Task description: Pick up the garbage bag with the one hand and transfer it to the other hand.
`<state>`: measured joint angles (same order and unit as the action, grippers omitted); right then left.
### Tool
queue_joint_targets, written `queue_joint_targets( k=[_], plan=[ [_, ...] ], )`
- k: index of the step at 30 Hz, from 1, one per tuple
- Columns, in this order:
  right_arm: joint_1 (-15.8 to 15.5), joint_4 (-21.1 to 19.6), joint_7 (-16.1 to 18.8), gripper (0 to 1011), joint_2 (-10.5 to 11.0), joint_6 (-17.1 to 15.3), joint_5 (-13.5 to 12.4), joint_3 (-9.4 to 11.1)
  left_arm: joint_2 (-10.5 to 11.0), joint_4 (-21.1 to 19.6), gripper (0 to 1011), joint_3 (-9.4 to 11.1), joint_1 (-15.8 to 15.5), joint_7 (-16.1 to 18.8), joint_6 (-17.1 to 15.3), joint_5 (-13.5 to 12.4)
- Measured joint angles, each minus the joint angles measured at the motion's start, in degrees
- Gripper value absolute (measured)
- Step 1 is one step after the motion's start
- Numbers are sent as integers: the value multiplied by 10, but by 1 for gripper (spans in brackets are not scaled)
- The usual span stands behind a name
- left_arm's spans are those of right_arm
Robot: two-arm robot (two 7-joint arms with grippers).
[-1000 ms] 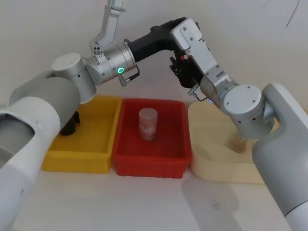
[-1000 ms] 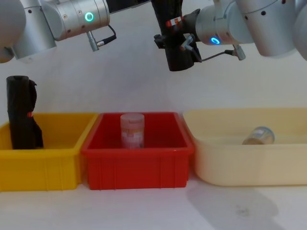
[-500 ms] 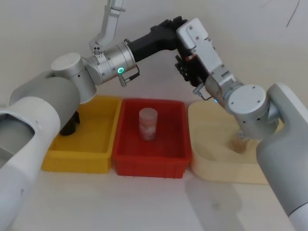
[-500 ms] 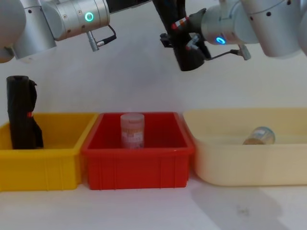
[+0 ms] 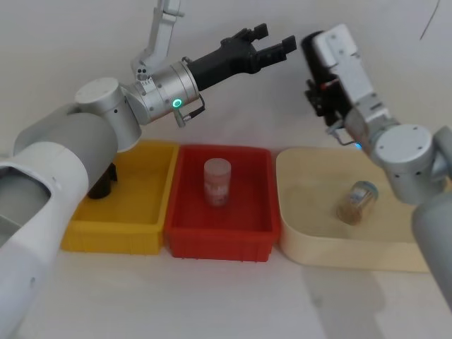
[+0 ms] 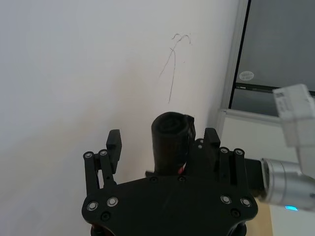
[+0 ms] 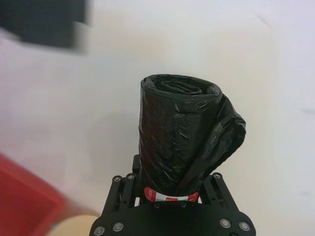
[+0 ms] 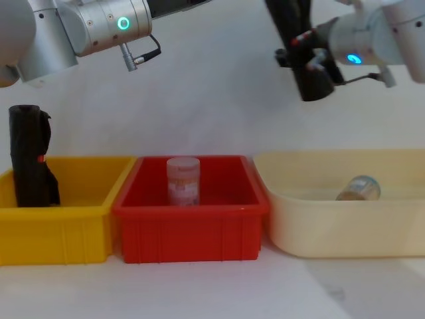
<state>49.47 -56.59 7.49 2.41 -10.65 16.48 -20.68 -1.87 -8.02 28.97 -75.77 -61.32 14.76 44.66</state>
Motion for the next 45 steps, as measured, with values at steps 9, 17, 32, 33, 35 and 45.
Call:
queue_joint_targets(
  k=[9,17,32,33,35,45],
  plan=[
    [-1,4,-5,536,33,-5,-6,34,0,0,1002,0,0,0,0,0],
    [-44,-65,15,536,74,-20,-16,62,0,0,1001,0,0,0,0,0],
    [-143,-234,122,536,157,-50,-83,117,0,0,1002,0,0,0,0,0],
    [-147,-241,127,536,161,-51,-86,119,0,0,1001,0,0,0,0,0],
    [-152,-250,138,536,167,-53,-93,122,0,0,1001,0,0,0,0,0],
    [-156,-261,186,536,184,-67,-122,121,0,0,1002,0,0,0,0,0]
  ],
)
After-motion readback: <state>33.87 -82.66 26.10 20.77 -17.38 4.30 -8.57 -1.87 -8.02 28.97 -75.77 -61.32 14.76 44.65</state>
